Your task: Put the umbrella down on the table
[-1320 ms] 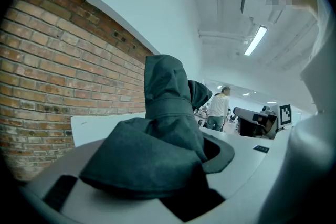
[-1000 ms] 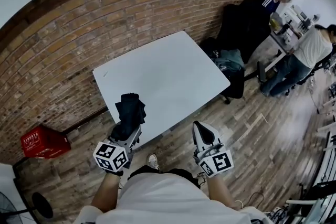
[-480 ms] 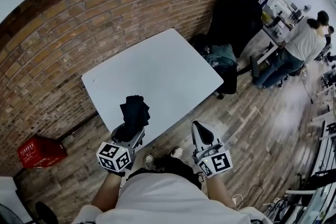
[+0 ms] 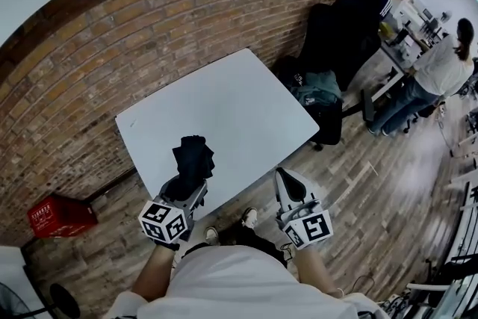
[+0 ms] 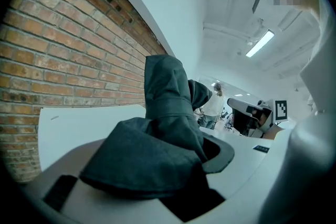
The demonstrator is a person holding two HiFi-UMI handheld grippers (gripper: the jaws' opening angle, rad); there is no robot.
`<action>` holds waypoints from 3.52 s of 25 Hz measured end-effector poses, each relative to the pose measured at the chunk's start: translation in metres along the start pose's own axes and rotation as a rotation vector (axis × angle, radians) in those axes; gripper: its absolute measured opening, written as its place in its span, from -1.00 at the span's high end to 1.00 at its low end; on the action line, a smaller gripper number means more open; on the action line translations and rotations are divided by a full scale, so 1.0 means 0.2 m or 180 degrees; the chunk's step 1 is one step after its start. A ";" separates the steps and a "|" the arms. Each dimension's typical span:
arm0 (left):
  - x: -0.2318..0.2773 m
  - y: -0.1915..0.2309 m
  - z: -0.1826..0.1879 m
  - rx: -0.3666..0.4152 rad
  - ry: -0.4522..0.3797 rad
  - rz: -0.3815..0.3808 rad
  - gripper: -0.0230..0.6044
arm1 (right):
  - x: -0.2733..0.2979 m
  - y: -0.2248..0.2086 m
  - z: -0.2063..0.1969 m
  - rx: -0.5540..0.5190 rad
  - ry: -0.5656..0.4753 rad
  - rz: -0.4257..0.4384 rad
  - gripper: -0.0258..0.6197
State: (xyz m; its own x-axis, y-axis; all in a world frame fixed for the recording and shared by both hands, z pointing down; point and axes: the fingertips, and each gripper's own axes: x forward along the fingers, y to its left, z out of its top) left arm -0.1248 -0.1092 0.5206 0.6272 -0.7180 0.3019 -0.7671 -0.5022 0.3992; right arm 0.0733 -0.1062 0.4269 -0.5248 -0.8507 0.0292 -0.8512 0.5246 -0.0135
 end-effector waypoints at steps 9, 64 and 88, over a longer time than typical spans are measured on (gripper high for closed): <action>0.17 0.11 0.05 0.0059 0.0041 0.0289 0.21 | 0.01 -0.18 -0.06 0.0097 0.0084 0.0052 0.86; 1.15 0.70 -0.63 0.0173 0.1572 0.1216 0.19 | 0.05 -0.59 -0.20 0.0141 0.0289 0.0236 0.86; 1.17 0.73 -0.73 0.0214 0.1811 0.1389 0.14 | 0.09 -0.69 -0.22 0.0211 0.0268 0.0196 0.86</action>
State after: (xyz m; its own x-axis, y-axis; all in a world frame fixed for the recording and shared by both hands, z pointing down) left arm -0.0694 -0.2797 0.7760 0.2207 -0.5069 0.8333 -0.9590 -0.2684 0.0907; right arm 0.1818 -0.1924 0.4736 -0.5762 -0.8099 0.1101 -0.8173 0.5701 -0.0839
